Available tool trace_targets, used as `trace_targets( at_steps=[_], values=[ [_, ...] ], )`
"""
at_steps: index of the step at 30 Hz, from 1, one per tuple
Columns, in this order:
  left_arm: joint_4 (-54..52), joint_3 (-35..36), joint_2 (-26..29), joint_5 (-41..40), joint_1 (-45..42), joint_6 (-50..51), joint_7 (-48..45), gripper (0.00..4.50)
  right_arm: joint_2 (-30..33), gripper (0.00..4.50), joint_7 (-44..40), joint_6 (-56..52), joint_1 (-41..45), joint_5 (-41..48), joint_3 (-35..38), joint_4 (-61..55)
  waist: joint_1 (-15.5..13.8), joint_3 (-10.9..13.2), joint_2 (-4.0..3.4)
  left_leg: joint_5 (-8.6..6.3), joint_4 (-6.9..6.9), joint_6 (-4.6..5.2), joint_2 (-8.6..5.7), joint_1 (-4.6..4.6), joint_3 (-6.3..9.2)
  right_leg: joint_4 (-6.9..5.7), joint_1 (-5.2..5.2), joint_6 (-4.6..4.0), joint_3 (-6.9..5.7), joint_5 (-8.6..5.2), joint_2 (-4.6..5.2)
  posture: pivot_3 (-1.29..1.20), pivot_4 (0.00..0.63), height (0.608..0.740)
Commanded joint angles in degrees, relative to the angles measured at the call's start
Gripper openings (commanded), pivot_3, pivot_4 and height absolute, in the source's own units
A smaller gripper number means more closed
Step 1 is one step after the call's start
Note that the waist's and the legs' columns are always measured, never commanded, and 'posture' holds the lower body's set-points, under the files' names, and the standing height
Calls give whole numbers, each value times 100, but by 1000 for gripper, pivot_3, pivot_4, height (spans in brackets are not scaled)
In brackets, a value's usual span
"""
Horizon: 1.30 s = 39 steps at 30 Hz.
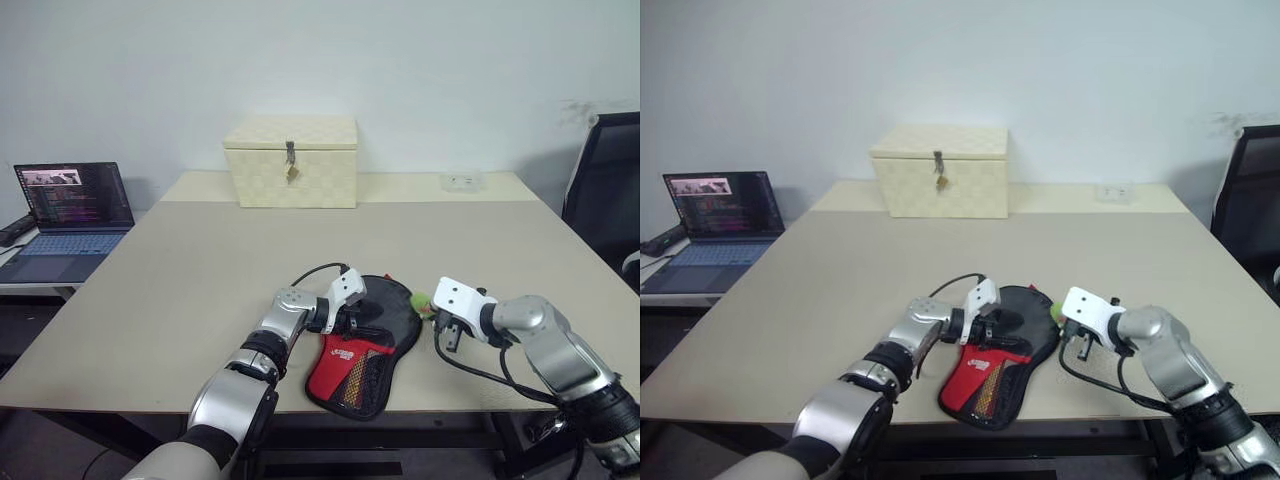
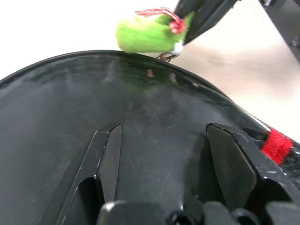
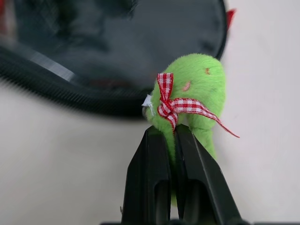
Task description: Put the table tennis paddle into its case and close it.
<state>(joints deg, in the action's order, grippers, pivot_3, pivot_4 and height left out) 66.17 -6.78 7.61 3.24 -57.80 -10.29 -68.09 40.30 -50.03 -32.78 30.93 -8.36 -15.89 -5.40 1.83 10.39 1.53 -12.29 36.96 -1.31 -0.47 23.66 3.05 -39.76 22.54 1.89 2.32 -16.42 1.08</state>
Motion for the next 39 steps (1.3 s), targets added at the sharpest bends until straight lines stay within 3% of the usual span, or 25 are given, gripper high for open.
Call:
trace_targets(
  at_steps=[1,17,20,25,33,39],
  values=[
    [-43,-26,66,3,95,4,-22,3103,133,71,-219,136,113,8,-46,-160,-1,0,0,0,0,0,0,0,0,4,-2,0,-2,0,0,0,150,740],
    [-150,139,481,-125,64,-124,-26,3103,-74,71,-18,38,161,30,59,74,9,0,0,0,-2,0,2,-3,4,9,-6,0,-2,0,0,0,150,740],
    [-403,257,595,-267,164,-83,-50,3103,-15,703,-32,-148,167,109,161,33,9,0,0,0,-3,0,2,-2,5,11,-6,-1,-1,0,0,0,150,740],
    [-1201,443,821,-594,463,260,-113,3103,52,2427,-129,-919,154,545,631,-319,7,3,-3,0,-4,0,3,1,9,13,-5,-1,-3,1,2,0,150,740],
    [-2992,599,1351,-1091,1218,1267,-88,3103,219,2427,-105,-2387,-67,1438,1557,-1316,3,4,-4,-1,-5,0,4,9,22,23,-5,-2,-10,1,4,0,150,740],
    [-4171,823,1908,-1442,1795,2012,70,3103,-806,2427,451,-4411,-108,2515,2678,-2093,7,5,-6,-1,-6,1,13,8,24,21,-5,-6,-9,3,7,0,150,740]
  ],
)
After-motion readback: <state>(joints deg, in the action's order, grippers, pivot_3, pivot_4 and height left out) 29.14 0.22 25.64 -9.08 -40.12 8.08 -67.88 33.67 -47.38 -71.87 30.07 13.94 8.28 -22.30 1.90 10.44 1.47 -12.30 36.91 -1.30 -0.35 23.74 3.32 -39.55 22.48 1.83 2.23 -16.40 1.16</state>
